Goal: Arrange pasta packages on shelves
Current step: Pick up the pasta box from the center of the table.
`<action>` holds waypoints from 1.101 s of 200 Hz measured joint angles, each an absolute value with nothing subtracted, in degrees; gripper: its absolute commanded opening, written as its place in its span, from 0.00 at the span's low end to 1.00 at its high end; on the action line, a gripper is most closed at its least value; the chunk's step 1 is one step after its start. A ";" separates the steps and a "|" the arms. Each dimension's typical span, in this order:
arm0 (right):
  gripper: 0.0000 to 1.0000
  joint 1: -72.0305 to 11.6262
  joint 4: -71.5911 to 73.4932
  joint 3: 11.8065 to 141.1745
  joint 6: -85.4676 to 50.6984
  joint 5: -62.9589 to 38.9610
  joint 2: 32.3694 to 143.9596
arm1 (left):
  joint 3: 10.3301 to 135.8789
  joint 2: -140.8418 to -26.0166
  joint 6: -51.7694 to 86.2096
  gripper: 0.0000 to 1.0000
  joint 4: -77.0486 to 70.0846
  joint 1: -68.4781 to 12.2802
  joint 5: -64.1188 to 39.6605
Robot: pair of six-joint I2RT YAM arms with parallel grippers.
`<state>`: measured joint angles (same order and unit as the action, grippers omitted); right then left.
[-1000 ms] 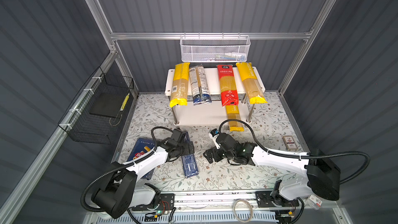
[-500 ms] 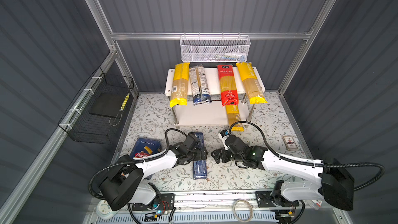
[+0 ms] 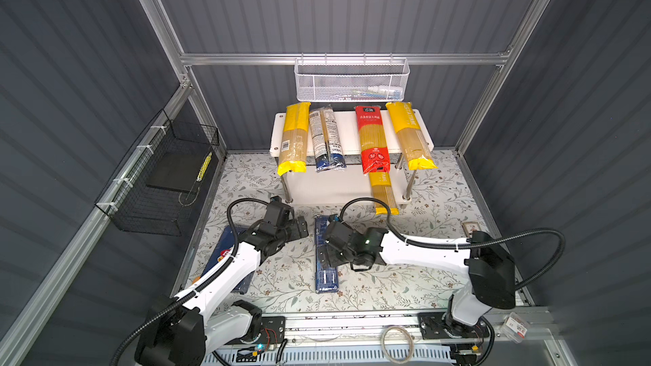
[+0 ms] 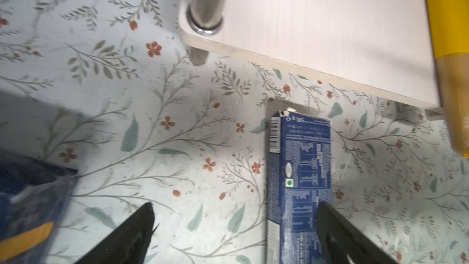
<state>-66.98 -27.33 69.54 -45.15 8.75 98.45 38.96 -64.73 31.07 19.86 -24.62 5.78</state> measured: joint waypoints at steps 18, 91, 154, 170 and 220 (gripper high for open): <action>0.99 -68.47 -30.17 72.23 -46.96 9.19 101.56 | 38.89 -65.25 29.04 1.00 19.81 -22.70 5.54; 0.99 -68.14 -38.06 81.17 -48.40 10.46 111.35 | 32.25 -65.78 24.08 1.00 14.66 -16.29 1.83; 0.99 -67.22 -39.35 85.08 -47.72 9.02 116.60 | 25.74 -60.23 23.05 1.00 8.84 -15.75 -1.56; 0.99 -67.05 -39.33 85.08 -47.55 8.75 116.86 | 24.29 -58.92 23.05 1.00 7.84 -15.75 -1.76; 0.99 -66.72 -39.07 85.17 -47.48 7.73 118.45 | 22.44 -53.89 23.05 1.00 5.89 -15.75 -2.24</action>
